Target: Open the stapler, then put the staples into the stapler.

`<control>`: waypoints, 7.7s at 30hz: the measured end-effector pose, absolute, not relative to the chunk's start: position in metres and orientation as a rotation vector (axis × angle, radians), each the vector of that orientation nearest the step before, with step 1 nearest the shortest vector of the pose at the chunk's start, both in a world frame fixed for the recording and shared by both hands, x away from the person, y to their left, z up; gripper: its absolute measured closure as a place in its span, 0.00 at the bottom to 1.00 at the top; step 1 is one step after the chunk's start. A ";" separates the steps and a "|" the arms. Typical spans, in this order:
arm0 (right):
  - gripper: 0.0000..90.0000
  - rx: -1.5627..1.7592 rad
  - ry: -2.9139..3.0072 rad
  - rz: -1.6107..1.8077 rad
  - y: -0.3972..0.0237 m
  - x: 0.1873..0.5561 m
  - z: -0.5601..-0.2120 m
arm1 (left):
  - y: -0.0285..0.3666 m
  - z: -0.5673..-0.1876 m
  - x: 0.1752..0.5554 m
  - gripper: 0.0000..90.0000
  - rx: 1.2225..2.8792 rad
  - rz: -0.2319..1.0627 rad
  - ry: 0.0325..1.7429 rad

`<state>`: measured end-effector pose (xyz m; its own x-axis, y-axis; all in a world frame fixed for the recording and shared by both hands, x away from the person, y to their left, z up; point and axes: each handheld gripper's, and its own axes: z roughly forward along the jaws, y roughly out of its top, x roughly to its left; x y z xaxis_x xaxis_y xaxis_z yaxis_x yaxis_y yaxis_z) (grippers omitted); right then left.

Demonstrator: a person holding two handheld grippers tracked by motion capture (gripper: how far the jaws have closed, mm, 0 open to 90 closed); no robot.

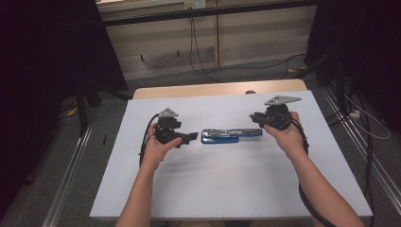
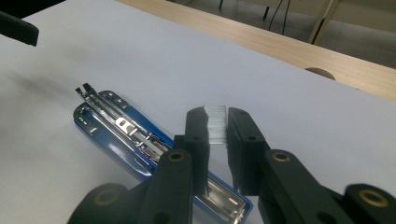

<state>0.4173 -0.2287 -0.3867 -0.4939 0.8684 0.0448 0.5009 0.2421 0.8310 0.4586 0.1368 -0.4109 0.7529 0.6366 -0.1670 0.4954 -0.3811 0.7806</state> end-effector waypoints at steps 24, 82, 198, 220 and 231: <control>0.88 1.120 2.182 1.191 -0.203 0.432 -0.389 | 0.147 -0.407 0.458 0.09 2.022 0.211 0.874; 0.88 0.832 2.411 1.299 -0.154 0.457 -0.401 | 0.148 -0.412 0.455 0.09 2.043 0.198 0.889; 0.88 0.425 2.700 1.182 -0.116 0.490 -0.430 | 0.159 -0.410 0.455 0.09 2.006 0.198 0.916; 0.88 0.397 2.716 1.208 -0.116 0.495 -0.431 | 0.160 -0.411 0.455 0.09 2.009 0.194 0.922; 0.88 0.395 2.718 1.212 -0.115 0.495 -0.431 | 0.160 -0.412 0.455 0.09 2.008 0.193 0.923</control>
